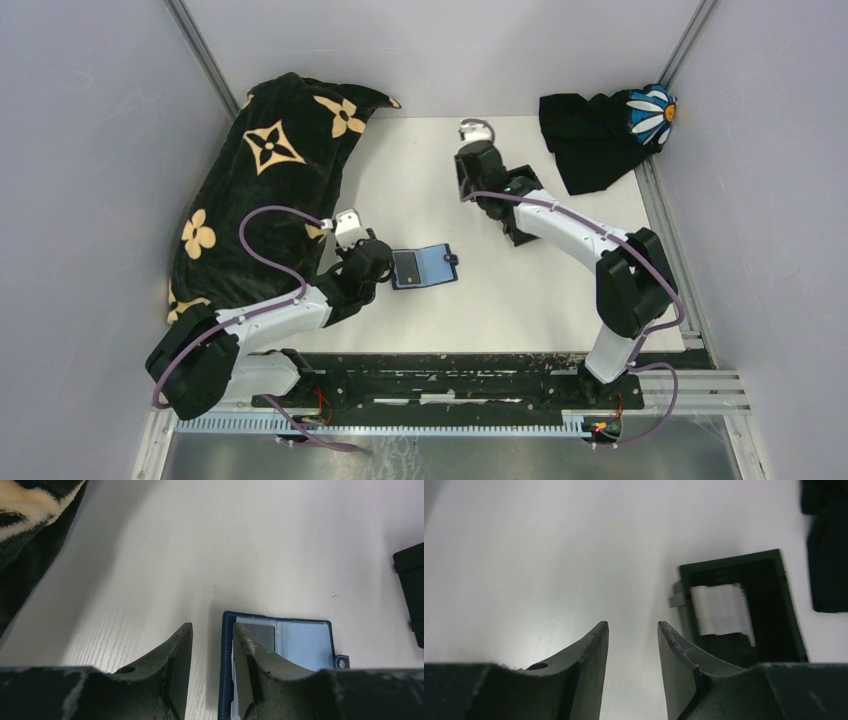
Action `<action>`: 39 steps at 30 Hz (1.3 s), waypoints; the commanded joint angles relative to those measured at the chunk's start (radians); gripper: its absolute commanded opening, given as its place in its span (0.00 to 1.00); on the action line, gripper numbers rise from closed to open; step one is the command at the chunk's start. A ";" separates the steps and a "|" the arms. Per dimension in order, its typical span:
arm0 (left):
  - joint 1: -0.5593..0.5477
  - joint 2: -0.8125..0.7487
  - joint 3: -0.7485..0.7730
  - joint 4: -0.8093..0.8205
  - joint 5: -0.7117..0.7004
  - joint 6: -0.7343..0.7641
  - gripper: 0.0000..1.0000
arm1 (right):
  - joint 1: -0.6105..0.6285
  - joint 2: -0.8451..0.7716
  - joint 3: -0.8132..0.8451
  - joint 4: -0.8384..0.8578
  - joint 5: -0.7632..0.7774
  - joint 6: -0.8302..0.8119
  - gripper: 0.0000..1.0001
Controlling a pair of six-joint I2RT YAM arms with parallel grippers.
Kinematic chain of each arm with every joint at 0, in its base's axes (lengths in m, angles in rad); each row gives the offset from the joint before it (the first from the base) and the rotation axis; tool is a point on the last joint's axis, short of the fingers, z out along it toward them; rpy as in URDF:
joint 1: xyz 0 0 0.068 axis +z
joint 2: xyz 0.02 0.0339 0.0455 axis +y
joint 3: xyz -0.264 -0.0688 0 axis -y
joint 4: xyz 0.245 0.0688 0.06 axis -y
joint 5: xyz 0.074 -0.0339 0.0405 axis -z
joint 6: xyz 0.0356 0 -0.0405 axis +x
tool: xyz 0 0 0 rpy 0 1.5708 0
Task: Put the credit cards into the card holder
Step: Pick up the credit card from the storage box.
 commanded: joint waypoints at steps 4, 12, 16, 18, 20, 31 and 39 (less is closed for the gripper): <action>0.000 -0.015 0.047 0.049 0.002 0.075 0.43 | -0.145 0.015 0.061 -0.083 0.047 -0.065 0.48; 0.001 0.002 0.051 0.072 0.017 0.082 0.43 | -0.277 0.061 0.081 -0.118 -0.041 -0.041 0.49; 0.001 0.023 0.060 0.077 0.023 0.084 0.43 | -0.316 0.083 0.085 -0.130 -0.077 -0.021 0.49; 0.002 0.030 0.062 0.080 0.024 0.086 0.43 | -0.333 0.095 0.085 -0.131 -0.103 -0.013 0.49; 0.001 0.035 0.063 0.085 0.025 0.088 0.43 | -0.349 0.105 0.090 -0.134 -0.124 -0.005 0.49; 0.001 0.047 0.068 0.098 0.032 0.088 0.42 | -0.407 0.183 0.140 -0.200 -0.261 0.069 0.49; 0.001 0.050 0.067 0.102 0.037 0.088 0.41 | -0.454 0.215 0.147 -0.205 -0.390 0.153 0.36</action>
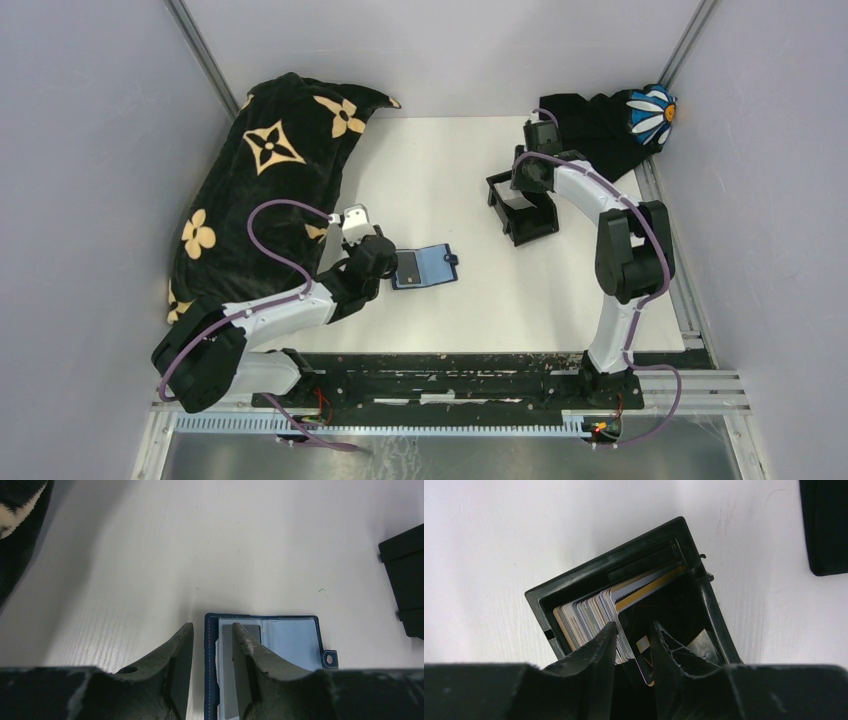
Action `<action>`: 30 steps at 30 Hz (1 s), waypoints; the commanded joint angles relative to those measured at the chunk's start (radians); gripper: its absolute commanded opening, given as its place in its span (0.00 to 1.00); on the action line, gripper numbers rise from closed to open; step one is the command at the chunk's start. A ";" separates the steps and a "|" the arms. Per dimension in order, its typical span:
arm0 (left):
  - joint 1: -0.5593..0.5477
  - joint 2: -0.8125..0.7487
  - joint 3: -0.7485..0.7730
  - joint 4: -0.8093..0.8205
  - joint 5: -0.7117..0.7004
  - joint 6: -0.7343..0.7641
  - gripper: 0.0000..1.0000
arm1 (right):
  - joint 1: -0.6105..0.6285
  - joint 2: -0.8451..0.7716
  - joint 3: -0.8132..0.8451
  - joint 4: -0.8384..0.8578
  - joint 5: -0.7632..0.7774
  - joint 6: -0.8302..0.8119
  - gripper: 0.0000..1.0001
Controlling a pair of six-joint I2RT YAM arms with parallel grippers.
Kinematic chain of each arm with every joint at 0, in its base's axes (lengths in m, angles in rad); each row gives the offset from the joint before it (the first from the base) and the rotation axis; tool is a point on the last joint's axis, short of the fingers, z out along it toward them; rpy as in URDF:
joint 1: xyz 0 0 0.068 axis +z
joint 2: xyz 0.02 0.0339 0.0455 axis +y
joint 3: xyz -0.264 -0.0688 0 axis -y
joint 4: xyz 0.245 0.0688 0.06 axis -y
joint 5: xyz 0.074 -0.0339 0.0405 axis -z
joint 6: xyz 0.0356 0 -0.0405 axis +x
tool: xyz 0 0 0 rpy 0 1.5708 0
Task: Put the credit cards into the card holder
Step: Pick up the credit card from the storage box.
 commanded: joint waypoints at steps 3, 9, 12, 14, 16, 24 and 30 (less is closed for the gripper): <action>0.000 0.006 0.035 0.053 -0.012 0.035 0.41 | -0.027 0.030 0.031 -0.009 -0.098 0.074 0.28; 0.001 0.012 0.039 0.056 -0.009 0.037 0.40 | -0.027 0.012 0.053 -0.009 -0.120 0.091 0.28; 0.001 0.011 0.042 0.056 -0.009 0.038 0.40 | -0.027 0.002 0.065 -0.019 -0.125 0.094 0.28; 0.000 0.012 0.043 0.056 -0.007 0.038 0.40 | -0.027 -0.003 0.070 -0.024 -0.127 0.095 0.28; 0.002 0.015 0.046 0.056 -0.006 0.039 0.40 | -0.027 -0.008 0.074 -0.026 -0.130 0.098 0.28; 0.002 0.015 0.051 0.056 -0.001 0.042 0.40 | -0.027 -0.007 0.091 -0.031 -0.143 0.108 0.26; 0.000 0.015 0.051 0.057 -0.001 0.044 0.39 | -0.027 0.001 0.113 -0.038 -0.141 0.109 0.23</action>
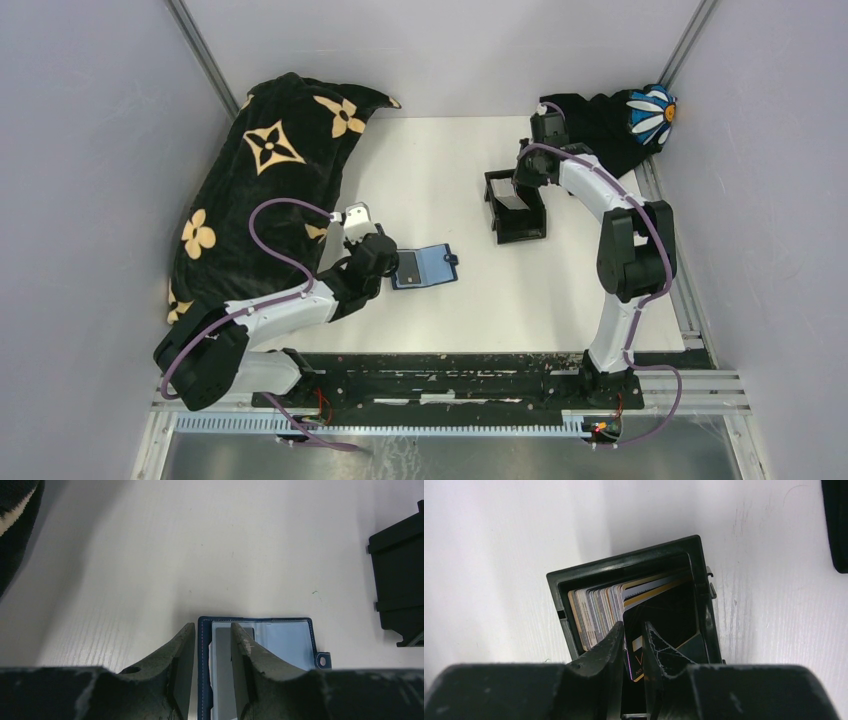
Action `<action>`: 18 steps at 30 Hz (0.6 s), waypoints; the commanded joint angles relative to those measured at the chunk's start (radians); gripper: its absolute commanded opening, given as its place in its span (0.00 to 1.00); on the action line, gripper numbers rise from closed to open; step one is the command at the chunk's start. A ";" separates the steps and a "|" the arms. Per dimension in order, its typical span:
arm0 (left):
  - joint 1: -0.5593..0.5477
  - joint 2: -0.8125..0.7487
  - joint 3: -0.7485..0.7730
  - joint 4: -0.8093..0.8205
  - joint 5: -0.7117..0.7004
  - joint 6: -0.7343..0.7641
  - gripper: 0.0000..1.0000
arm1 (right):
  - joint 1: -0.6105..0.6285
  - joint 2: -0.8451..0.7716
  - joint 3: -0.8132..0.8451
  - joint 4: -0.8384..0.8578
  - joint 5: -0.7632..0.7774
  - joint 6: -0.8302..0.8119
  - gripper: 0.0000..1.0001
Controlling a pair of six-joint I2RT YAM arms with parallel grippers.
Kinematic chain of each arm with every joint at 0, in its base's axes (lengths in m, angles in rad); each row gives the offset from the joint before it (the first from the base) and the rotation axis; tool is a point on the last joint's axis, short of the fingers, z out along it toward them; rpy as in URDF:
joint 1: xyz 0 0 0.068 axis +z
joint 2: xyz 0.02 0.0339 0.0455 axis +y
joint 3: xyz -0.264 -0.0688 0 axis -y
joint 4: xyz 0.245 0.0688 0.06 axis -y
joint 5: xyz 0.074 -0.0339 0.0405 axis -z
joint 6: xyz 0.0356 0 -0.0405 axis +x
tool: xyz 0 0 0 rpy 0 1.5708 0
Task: Put the credit cards into the card holder
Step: Pick up the credit card from the storage box.
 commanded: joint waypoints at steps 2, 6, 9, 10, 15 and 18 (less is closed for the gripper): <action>0.000 0.002 0.038 0.042 -0.008 0.043 0.40 | 0.001 -0.002 0.063 0.007 -0.019 0.018 0.22; 0.001 0.006 0.036 0.042 -0.007 0.040 0.39 | 0.001 0.005 0.075 -0.001 -0.021 0.017 0.20; 0.001 0.008 0.035 0.043 -0.006 0.039 0.39 | 0.001 0.012 0.076 -0.001 -0.023 0.018 0.20; 0.001 0.008 0.034 0.043 -0.005 0.039 0.39 | 0.001 0.015 0.077 -0.001 -0.024 0.017 0.21; 0.001 0.010 0.029 0.045 -0.005 0.037 0.39 | 0.001 0.032 0.084 -0.003 -0.026 0.019 0.26; 0.001 0.014 0.025 0.047 -0.004 0.034 0.39 | 0.002 0.045 0.092 -0.006 -0.031 0.019 0.26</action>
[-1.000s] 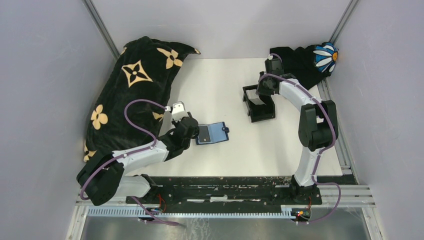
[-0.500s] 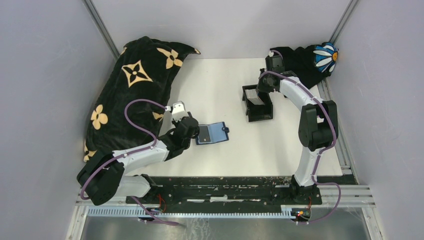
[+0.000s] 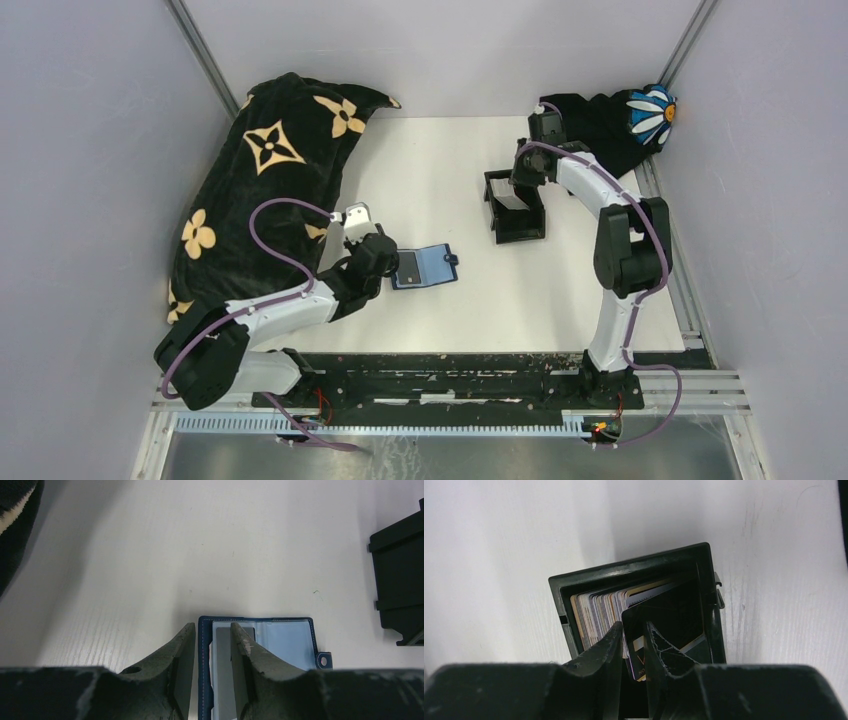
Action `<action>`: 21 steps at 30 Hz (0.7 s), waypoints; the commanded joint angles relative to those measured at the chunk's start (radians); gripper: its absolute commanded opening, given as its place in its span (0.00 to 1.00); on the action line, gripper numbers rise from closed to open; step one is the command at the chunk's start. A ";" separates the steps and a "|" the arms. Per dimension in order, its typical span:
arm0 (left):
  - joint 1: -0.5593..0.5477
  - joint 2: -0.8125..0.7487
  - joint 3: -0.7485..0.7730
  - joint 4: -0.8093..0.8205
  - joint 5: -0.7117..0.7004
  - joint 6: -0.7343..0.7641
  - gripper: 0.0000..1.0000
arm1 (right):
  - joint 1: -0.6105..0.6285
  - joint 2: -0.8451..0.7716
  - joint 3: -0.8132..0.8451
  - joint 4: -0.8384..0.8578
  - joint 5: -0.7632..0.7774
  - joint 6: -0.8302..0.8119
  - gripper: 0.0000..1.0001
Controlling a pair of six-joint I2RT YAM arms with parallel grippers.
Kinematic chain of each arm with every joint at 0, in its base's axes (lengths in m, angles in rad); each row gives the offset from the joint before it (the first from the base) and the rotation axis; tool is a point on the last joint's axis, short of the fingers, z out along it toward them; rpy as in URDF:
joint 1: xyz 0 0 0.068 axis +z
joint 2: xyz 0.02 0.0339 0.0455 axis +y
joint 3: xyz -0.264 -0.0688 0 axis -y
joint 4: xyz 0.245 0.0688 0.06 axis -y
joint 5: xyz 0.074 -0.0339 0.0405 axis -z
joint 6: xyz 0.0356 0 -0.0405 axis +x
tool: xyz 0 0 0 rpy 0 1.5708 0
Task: Put the credit cards into the card holder
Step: Pick up the credit card from the storage box.
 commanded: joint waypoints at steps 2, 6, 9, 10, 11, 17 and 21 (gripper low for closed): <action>0.001 0.013 0.024 0.047 -0.005 0.033 0.39 | 0.001 0.023 0.057 0.006 -0.020 0.010 0.25; 0.001 0.013 0.019 0.050 -0.003 0.030 0.39 | 0.001 0.022 0.053 0.011 -0.025 0.008 0.23; 0.002 0.015 0.020 0.050 -0.002 0.030 0.39 | 0.001 0.012 0.049 0.014 -0.028 0.010 0.23; 0.001 0.016 0.020 0.050 -0.001 0.030 0.39 | 0.001 0.008 0.049 0.014 -0.029 0.010 0.24; 0.001 0.016 0.021 0.050 0.000 0.030 0.39 | 0.001 0.006 0.049 0.014 -0.030 0.013 0.24; 0.001 0.015 0.019 0.050 0.002 0.027 0.39 | 0.001 -0.003 0.055 0.010 -0.034 0.016 0.25; 0.001 0.015 0.018 0.050 0.002 0.027 0.39 | 0.001 0.000 0.057 0.009 -0.037 0.020 0.26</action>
